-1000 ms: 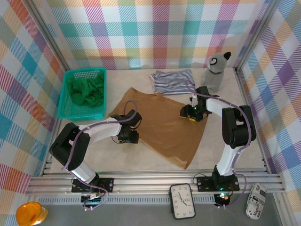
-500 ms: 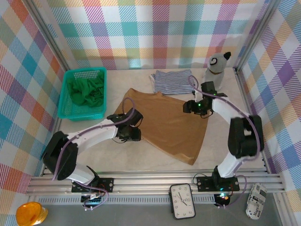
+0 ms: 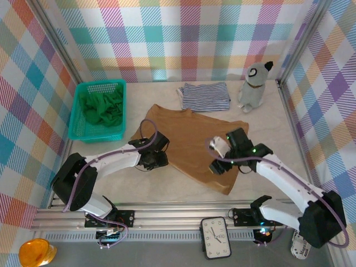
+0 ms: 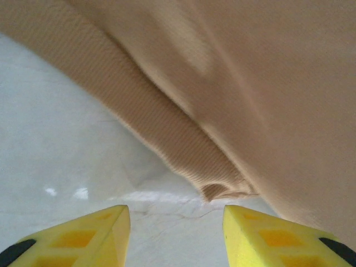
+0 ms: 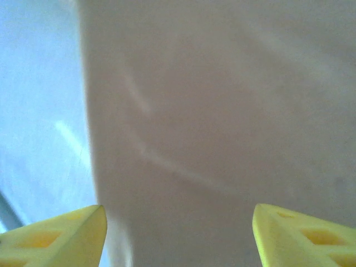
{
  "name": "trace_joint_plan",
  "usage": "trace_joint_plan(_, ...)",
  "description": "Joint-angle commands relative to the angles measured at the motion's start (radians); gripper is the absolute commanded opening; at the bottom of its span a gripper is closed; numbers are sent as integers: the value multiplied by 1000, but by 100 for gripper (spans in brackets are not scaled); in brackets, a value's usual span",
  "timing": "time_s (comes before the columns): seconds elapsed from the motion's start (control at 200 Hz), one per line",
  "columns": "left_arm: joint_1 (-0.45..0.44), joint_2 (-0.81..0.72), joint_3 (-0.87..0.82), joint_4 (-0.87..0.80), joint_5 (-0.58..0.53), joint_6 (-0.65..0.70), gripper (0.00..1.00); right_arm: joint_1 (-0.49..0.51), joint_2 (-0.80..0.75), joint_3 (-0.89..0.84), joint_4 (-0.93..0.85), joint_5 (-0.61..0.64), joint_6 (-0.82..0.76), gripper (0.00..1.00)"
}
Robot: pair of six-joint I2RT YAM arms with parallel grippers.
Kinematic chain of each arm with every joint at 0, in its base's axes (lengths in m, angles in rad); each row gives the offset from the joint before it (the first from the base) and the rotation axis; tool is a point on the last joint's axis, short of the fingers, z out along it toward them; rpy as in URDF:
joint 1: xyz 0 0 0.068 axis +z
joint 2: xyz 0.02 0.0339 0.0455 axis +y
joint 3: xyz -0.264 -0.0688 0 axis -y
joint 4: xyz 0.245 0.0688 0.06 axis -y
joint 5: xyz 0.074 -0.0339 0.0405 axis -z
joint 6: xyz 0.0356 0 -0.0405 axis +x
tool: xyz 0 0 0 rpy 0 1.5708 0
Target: Fold and stack the tank tops
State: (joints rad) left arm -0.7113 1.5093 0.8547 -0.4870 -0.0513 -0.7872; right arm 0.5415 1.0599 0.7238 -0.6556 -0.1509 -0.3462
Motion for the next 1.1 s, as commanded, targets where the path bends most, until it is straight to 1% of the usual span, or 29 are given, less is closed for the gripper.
trace_joint_plan(0.0,2,47,-20,100,56,-17,47,44,-57,-56,-143,21,-293,70)
trace_joint_plan(0.085,1,72,-33,140,83,-17,46,63,-78,-110,-188,31,-397,68)
trace_joint_plan(0.185,2,113,-24,166,107,-8,46,105,-75,-154,-173,25,-420,66)
trace_joint_plan(0.245,2,131,-17,177,120,-3,44,142,-50,-187,-148,50,-437,65)
trace_joint_plan(0.335,2,151,-7,168,124,8,40,201,-4,-187,-135,59,-432,63)
trace_joint_plan(0.42,2,154,-6,159,119,11,33,233,40,-183,-122,53,-422,60)
trace_joint_plan(0.455,2,153,-1,152,116,17,30,244,56,-196,-97,74,-419,59)
trace_joint_plan(0.525,2,148,3,142,109,27,24,256,89,-209,-36,149,-403,50)
trace_joint_plan(0.6,2,145,10,129,108,34,18,264,124,-192,-5,147,-368,40)
trace_joint_plan(0.675,2,139,18,103,99,47,14,289,153,-195,2,151,-344,35)
trace_joint_plan(0.705,2,136,22,91,93,53,11,301,158,-197,-3,159,-340,33)
trace_joint_plan(0.82,2,111,36,24,58,77,0,308,125,-187,-31,176,-334,13)
trace_joint_plan(0.905,5,76,50,-44,30,101,0,308,104,-180,-57,165,-321,2)
trace_joint_plan(0.93,6,67,56,-60,21,107,0,307,98,-175,-59,165,-315,0)
trace_joint_plan(0.995,9,48,81,-105,9,134,0,302,88,-160,-65,166,-293,0)
trace_joint_plan(1.095,18,52,142,-174,-8,174,0,260,60,-152,-88,140,-276,0)
